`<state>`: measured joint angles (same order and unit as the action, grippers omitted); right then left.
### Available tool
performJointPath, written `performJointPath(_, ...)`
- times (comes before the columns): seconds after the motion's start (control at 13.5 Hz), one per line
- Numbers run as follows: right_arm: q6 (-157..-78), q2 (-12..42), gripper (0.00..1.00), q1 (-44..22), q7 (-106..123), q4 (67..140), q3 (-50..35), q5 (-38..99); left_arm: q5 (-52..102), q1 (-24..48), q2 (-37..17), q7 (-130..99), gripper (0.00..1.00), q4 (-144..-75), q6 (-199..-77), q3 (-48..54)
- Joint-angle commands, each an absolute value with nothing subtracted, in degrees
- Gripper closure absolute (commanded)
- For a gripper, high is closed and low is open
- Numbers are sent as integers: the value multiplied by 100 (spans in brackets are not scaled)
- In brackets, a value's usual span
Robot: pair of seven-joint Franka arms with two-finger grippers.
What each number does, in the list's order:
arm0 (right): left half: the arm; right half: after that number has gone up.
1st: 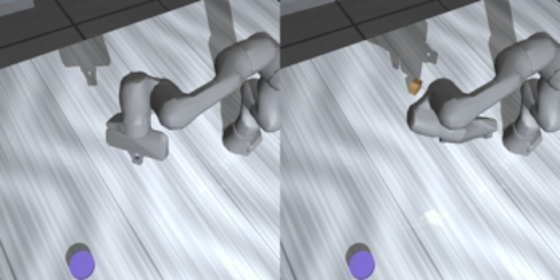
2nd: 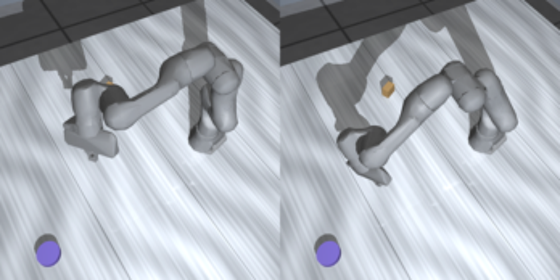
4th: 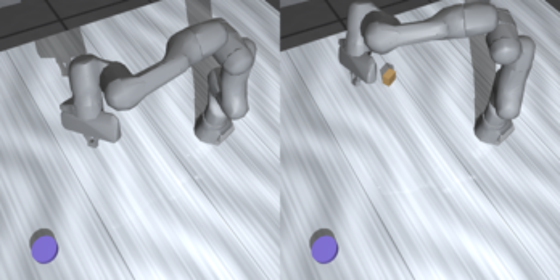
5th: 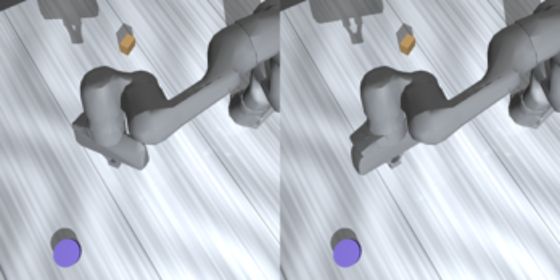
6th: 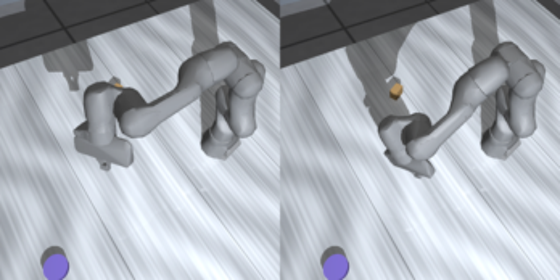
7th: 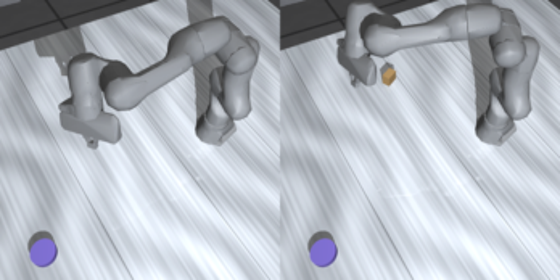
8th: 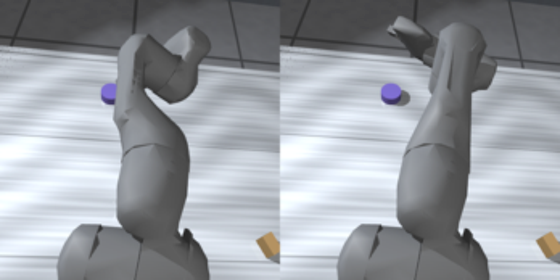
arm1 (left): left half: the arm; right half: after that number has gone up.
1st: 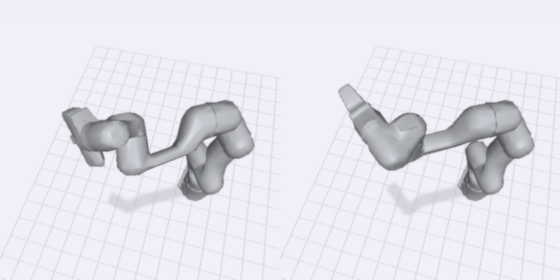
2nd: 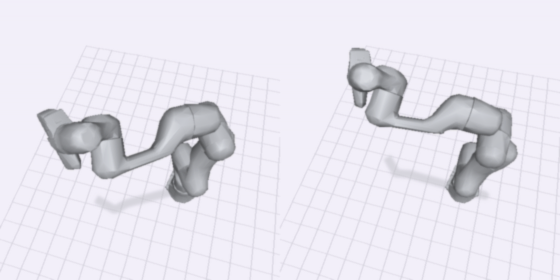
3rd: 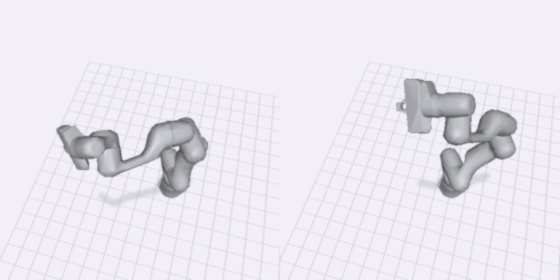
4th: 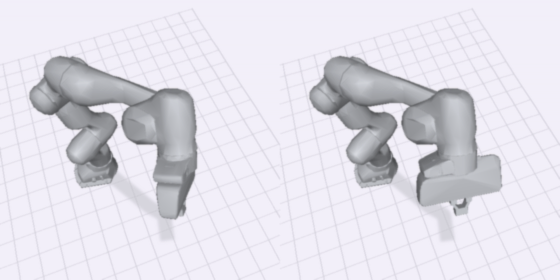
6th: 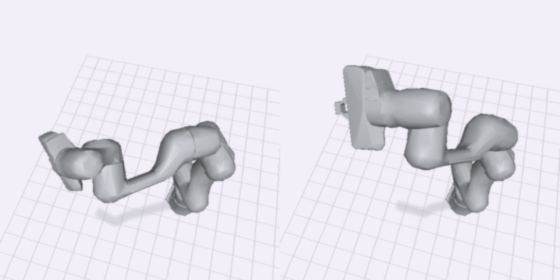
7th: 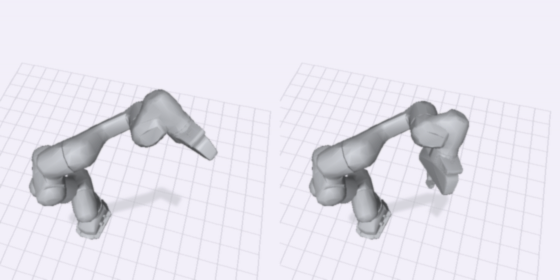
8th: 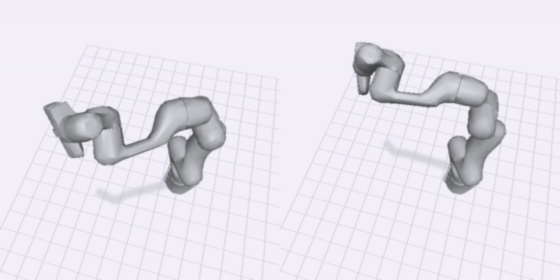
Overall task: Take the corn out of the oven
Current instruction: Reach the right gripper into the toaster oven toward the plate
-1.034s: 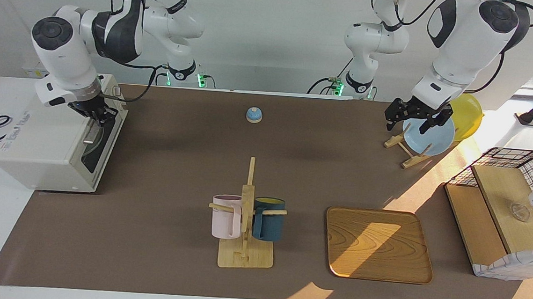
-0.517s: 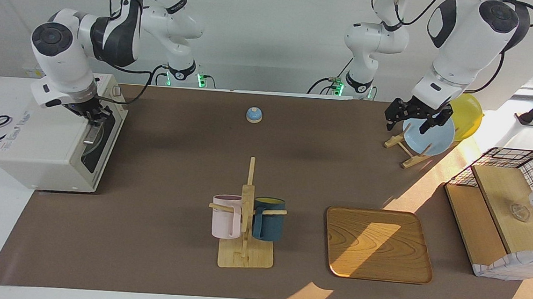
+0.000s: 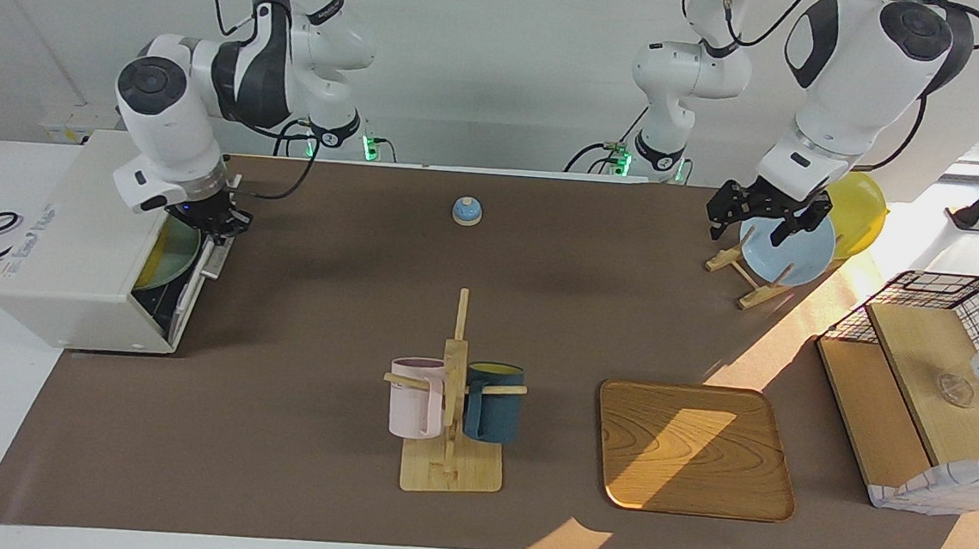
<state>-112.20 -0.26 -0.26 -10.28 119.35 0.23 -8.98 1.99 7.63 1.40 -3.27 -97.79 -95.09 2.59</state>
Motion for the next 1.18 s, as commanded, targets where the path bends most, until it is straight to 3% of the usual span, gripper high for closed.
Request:
performJointPath(0.0, -12268, 325, 100, 149, -984, 12295, 105, -749, 281, 686, 220, -264, 0, -9826, -9571, 299)
performJointPath(0.74, -12946, 843, 100, 106, -993, 12656, 97, -141, 281, 633, 237, -290, 0, -9835, -9545, 299)
performJointPath(1.11, -12780, 826, 100, -263, -1485, 12525, 97, -132, 281, 642, 237, -290, 0, -9835, -9545, 299)
